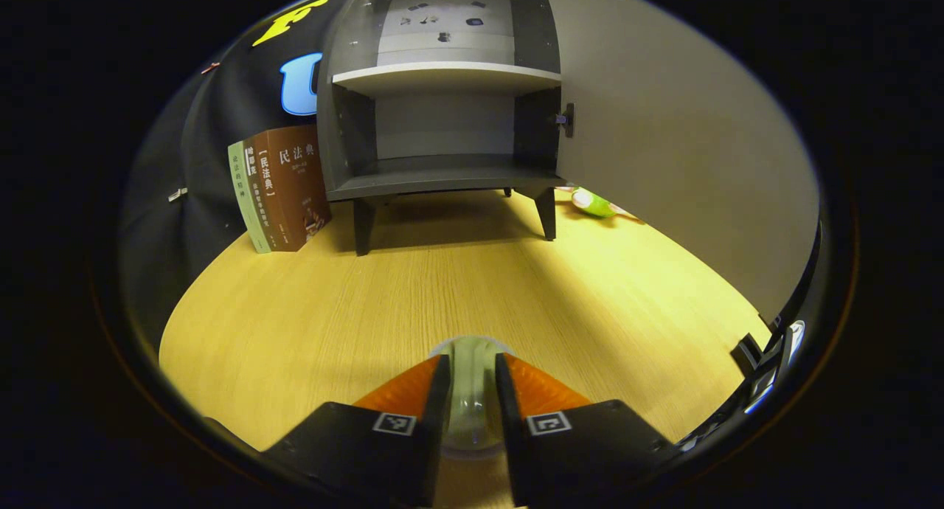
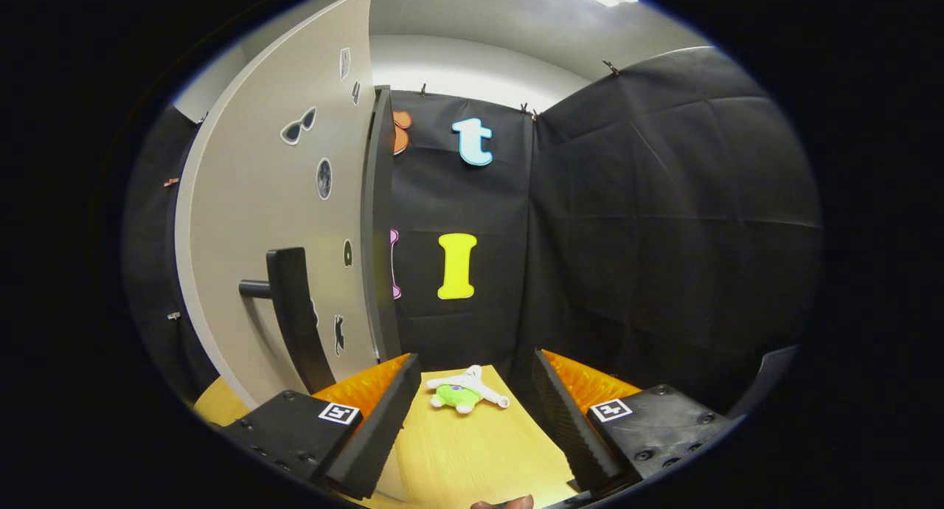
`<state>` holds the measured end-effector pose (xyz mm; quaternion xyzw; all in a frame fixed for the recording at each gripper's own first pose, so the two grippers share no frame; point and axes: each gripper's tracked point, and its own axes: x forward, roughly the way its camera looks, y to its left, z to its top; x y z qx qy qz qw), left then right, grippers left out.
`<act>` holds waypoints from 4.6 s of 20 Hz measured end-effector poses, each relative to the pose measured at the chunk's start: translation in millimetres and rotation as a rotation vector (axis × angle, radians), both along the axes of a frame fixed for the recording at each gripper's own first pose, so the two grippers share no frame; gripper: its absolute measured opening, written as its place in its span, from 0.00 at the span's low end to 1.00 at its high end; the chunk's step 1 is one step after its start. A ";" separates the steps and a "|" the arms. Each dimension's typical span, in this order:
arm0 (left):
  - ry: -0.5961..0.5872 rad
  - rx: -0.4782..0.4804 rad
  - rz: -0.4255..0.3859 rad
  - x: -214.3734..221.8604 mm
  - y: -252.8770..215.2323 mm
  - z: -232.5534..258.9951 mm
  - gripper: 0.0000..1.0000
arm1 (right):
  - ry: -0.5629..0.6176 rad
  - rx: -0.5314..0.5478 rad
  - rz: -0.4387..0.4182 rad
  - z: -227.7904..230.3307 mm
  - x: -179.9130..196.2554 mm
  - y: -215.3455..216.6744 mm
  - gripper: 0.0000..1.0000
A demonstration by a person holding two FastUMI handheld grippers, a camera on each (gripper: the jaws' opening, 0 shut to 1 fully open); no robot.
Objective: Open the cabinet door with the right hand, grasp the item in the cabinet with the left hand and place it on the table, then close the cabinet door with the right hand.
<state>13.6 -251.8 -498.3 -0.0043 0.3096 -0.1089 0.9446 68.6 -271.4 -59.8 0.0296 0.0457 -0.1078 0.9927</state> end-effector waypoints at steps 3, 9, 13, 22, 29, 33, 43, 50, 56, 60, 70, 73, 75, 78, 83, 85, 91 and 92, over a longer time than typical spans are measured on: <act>-0.029 0.006 -0.042 -2.2 -5.0 12.3 0.80 | 0.001 -0.004 -0.002 -1.6 -2.2 0.1 0.98; -0.091 -0.011 -0.039 -8.3 4.6 61.9 0.96 | -0.001 -0.012 -0.021 -1.0 -7.9 -3.9 0.98; -0.148 0.008 -0.022 -15.6 28.3 117.0 0.96 | -0.013 -0.035 -0.032 5.0 -7.5 -5.9 0.97; -0.368 -0.048 0.085 -0.3 92.9 303.9 0.95 | -0.065 -0.064 -0.016 21.8 -4.3 -8.1 0.98; -0.508 -0.134 0.197 0.4 152.8 425.1 0.95 | -0.093 -0.056 0.007 39.4 -11.1 -4.6 0.97; -0.570 -0.135 0.251 -9.3 188.5 467.5 0.92 | -0.080 -0.049 0.037 39.3 -16.5 6.1 0.97; -0.587 -0.002 0.302 -23.8 239.9 473.7 0.92 | -0.078 -0.020 0.040 43.6 -24.0 26.6 0.96; -0.573 0.008 0.302 -34.7 267.4 463.0 0.95 | -0.091 -0.008 0.013 44.6 -28.8 48.1 0.95; -0.578 0.013 0.301 -43.9 294.7 459.6 0.94 | -0.095 -0.009 0.052 45.8 -39.0 100.8 0.95; -0.580 0.023 0.298 -46.4 310.3 456.2 0.94 | -0.095 -0.003 0.090 46.1 -30.4 139.0 0.96; -0.590 0.030 0.291 -40.4 338.9 451.9 0.94 | -0.096 -0.011 0.308 42.4 -3.3 271.9 0.96; -0.575 0.034 0.294 -40.1 344.1 446.4 0.95 | -0.080 -0.023 0.409 40.6 -16.3 308.6 0.98; -0.574 0.034 0.299 -42.0 347.2 444.8 0.95 | -0.090 -0.037 0.421 43.7 -18.3 315.5 0.98; -0.575 0.030 0.309 -44.7 351.1 443.5 0.94 | -0.116 -0.047 0.427 53.3 -27.1 315.2 0.98; -0.583 0.041 0.313 -48.0 349.1 447.5 0.94 | -0.131 -0.037 0.379 57.1 -30.2 312.1 0.98; -0.585 0.043 0.307 -50.3 343.5 448.2 0.94 | -0.132 -0.039 0.372 53.7 -36.8 306.9 0.97; -0.574 0.038 0.286 -54.6 327.8 445.0 0.94 | -0.115 -0.060 0.375 43.9 -54.5 300.1 0.98; -0.574 0.038 0.284 -55.6 325.8 445.6 0.95 | -0.116 -0.061 0.374 44.2 -56.1 298.6 0.98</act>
